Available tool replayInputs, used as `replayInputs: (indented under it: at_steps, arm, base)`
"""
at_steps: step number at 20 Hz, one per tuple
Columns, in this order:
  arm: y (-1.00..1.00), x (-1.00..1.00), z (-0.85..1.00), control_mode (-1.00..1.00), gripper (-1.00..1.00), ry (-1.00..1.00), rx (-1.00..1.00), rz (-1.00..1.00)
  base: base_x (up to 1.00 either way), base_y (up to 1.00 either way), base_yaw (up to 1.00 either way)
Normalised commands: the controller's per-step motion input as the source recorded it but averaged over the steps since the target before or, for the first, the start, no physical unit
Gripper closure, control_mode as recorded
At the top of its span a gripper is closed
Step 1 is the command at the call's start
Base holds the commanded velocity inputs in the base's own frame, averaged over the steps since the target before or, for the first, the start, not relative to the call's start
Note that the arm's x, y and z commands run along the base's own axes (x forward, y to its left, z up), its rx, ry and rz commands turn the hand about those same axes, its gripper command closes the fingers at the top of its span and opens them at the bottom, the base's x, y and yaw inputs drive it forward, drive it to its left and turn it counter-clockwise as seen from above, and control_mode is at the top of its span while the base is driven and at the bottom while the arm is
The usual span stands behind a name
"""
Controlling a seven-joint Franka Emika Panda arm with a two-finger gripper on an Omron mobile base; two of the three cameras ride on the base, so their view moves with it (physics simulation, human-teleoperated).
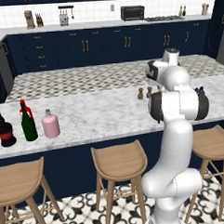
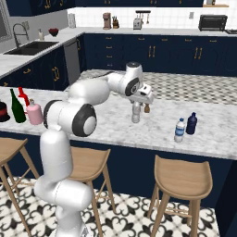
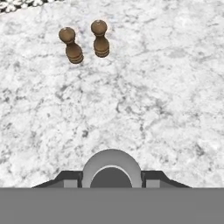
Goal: Move the plastic bottles in the middle to the plastics group, and the glass bottles in the middle to the glass group.
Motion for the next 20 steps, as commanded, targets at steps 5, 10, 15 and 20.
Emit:
replayInputs:
  at_steps: [5, 10, 15, 20]
  arm:
    - [-0.5, 0.0, 0.0, -1.0, 1.0, 0.0, 0.0, -0.16]
    - [-0.48, 0.0, 0.0, -1.0, 1.0, 0.0, 0.0, -0.18]
    - [-0.52, 0.0, 0.0, -1.0, 1.0, -0.02, 0.0, -0.19]
    - [-0.09, 0.0, 0.0, -1.0, 1.0, 0.0, 0.0, -0.13]
  base:
    - [0.0, 0.0, 0.0]
    - [0.0, 0.0, 0.0]
    - [0.0, 0.0, 0.0]
    - [0.0, 0.0, 0.0]
